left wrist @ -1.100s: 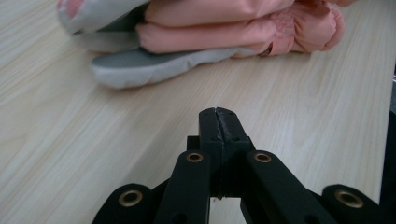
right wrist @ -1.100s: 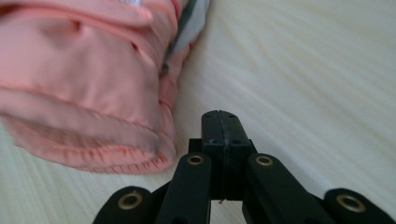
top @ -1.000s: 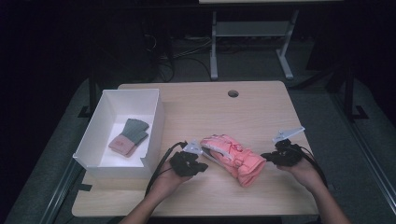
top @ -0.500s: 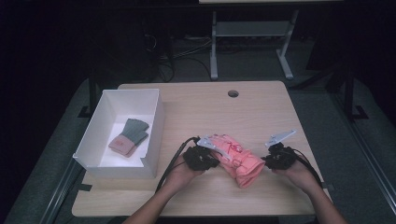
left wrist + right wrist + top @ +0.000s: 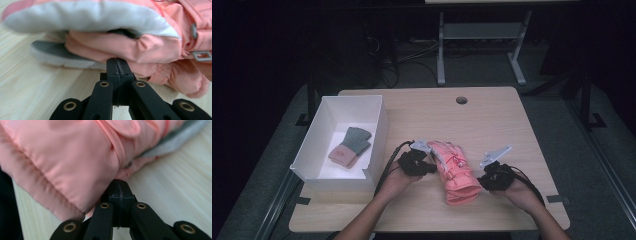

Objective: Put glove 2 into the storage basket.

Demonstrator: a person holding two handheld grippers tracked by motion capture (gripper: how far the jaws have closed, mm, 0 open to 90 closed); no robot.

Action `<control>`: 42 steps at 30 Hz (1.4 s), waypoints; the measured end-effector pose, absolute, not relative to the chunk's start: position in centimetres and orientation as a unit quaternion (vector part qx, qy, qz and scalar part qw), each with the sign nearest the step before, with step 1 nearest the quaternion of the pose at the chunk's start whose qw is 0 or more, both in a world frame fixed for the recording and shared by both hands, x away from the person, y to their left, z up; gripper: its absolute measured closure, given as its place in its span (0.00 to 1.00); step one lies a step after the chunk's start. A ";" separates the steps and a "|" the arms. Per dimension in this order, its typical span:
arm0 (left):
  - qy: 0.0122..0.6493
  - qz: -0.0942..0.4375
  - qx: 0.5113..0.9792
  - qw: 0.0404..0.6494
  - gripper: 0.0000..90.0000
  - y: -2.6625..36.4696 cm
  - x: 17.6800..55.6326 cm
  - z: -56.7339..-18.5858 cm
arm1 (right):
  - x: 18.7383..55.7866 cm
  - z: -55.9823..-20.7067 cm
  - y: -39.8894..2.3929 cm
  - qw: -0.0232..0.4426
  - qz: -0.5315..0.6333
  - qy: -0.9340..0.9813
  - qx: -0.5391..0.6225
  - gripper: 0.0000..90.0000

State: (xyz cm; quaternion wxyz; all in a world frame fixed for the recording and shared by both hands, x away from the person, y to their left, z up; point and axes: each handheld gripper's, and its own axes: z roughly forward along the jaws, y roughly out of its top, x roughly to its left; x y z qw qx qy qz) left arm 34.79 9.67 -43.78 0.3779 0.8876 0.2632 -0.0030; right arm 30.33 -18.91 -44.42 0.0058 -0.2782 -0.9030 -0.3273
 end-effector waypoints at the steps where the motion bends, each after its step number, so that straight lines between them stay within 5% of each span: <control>1: 0.264 -0.001 0.887 0.378 1.00 9.8 35.0 -43.8 | 30.2 -44.4 -18.6 0.011 -0.327 -0.904 -0.277 1.00; 23: 0.274 0.001 0.886 0.374 1.00 10.5 35.9 -44.0 | 28.8 -44.7 -12.8 0.041 -0.340 -0.918 -0.201 1.00; 30: 0.288 0.015 0.885 0.367 1.00 11.1 35.6 -43.3 | 28.5 -43.5 -14.7 0.035 -0.361 -0.903 -0.229 1.00; 42: 0.349 0.043 0.858 0.375 0.57 12.3 35.6 -40.9 | 29.7 -40.6 -18.2 -0.027 -0.427 -0.859 -0.282 1.00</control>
